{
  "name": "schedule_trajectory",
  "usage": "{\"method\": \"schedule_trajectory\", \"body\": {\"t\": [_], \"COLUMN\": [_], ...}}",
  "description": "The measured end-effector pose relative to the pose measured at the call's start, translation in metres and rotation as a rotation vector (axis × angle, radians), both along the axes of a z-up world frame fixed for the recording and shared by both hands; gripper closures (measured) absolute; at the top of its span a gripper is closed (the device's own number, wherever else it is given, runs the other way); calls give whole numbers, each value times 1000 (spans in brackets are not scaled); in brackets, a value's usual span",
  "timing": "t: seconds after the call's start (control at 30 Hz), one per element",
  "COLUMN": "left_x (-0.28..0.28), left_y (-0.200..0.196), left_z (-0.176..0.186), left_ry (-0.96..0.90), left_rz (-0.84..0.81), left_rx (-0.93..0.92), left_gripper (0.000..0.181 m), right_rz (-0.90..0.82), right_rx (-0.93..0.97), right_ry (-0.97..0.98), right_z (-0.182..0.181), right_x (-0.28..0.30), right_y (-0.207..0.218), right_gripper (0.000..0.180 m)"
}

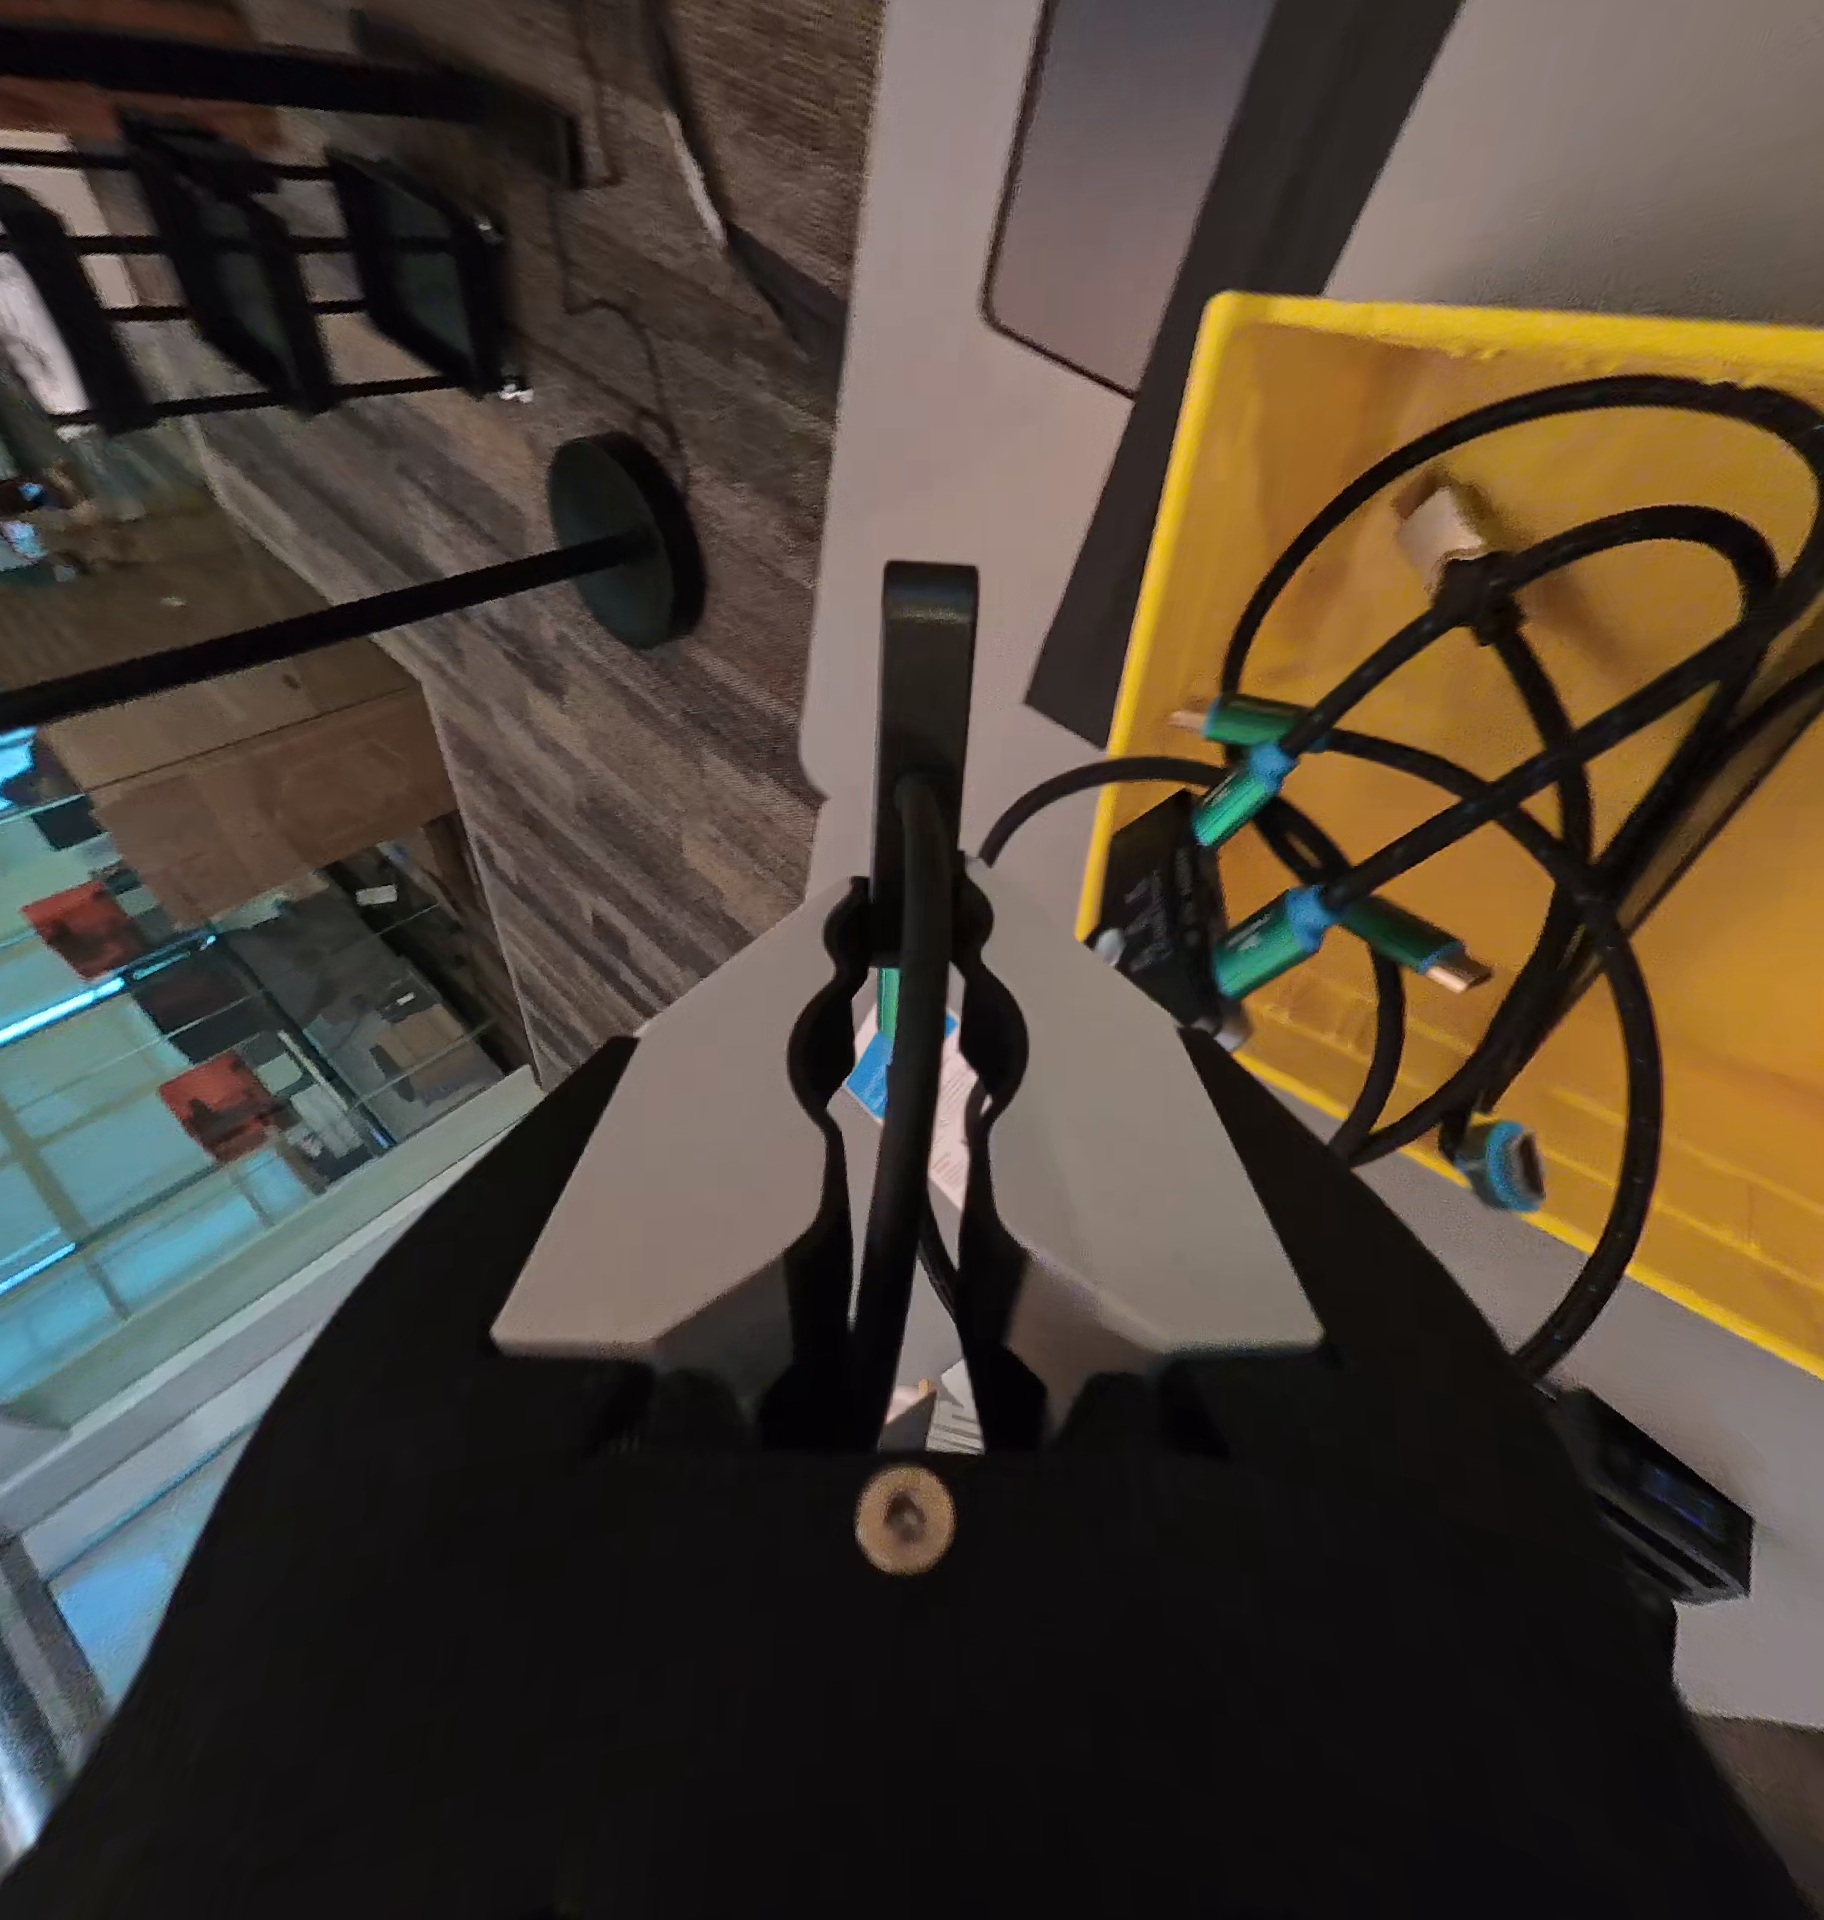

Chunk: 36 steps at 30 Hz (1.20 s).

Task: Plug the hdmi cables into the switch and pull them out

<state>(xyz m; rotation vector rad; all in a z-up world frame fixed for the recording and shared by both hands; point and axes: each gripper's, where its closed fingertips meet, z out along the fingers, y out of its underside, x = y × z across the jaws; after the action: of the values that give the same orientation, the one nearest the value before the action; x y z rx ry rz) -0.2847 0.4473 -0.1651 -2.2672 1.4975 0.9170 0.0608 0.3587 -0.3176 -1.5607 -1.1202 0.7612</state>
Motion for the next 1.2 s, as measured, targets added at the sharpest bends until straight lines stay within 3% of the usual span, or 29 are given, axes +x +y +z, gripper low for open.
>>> {"method": "schedule_trajectory", "body": {"t": [0.2,0.47,0.8,1.2], "left_x": [-41,-46,78,241], "left_y": [-26,-97,-154,-154], "left_z": [51,39,29,36], "left_ry": [32,-10,-176,-525], "left_rz": [81,82,-129,-359], "left_rx": [88,-145,-79,139], "left_gripper": [169,169,169,169], "right_rz": [0,1,-1,14], "right_rx": [0,2,-10,-51], "right_ry": [-2,-9,2,55], "right_z": [0,-1,0,6], "right_x": [0,-1,0,3], "right_y": [0,0,1,2], "right_gripper": [86,86,86,86]}}
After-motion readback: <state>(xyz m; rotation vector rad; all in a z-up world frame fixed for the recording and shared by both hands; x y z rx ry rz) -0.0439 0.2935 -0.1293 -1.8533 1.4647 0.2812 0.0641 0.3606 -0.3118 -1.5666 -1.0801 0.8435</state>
